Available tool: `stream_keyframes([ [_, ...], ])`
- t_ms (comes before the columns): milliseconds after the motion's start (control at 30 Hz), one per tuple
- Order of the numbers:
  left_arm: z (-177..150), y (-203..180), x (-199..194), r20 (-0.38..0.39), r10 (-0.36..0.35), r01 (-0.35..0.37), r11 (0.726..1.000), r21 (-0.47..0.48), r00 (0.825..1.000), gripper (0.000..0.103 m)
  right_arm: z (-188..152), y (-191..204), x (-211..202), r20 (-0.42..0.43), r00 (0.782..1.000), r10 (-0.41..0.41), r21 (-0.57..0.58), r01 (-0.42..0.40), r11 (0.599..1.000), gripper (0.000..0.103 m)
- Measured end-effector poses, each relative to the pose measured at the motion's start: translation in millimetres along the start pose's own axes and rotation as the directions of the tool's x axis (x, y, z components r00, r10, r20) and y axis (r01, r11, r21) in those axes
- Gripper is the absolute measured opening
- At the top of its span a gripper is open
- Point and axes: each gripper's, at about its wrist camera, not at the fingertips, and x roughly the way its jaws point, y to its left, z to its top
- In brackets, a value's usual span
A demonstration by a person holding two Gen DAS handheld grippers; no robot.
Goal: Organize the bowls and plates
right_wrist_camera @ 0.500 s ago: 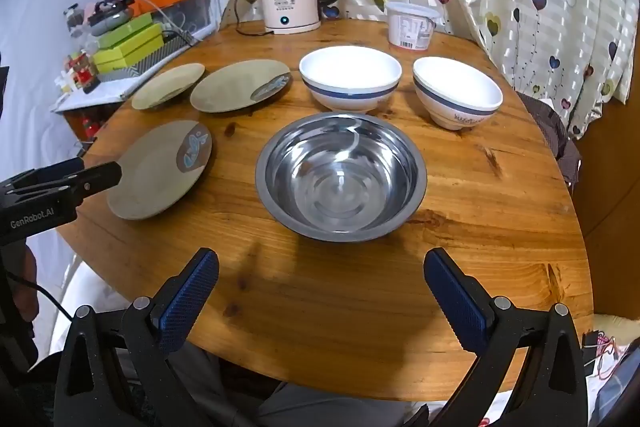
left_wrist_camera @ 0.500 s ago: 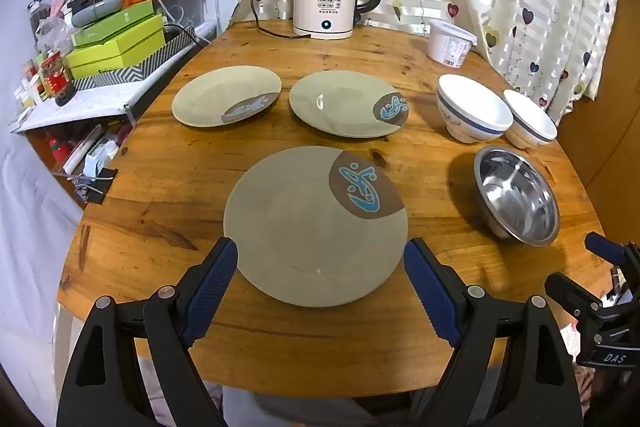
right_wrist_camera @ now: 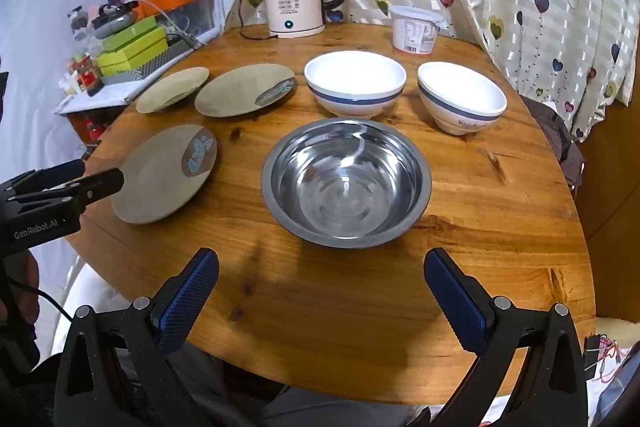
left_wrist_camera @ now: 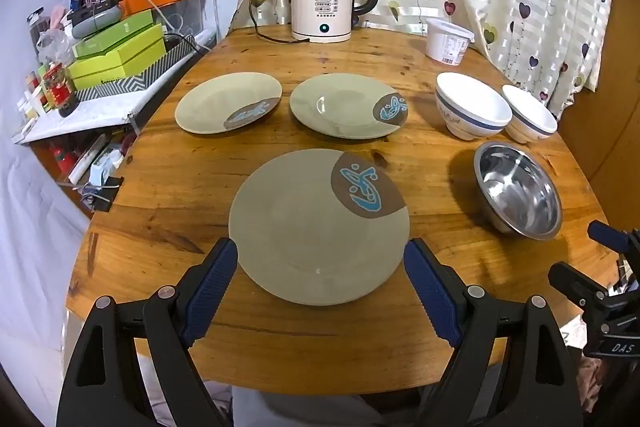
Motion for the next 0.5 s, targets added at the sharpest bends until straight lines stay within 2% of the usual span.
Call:
stream_keyframes([
  [500,-0.5,4.6,5.0,-0.014,-0.005,0.005,1.0,-0.01,1.0,0.086,0.3,-1.1,2.3,0.001,1.0,-0.004,-0.002,0.004,1.0,0.103],
])
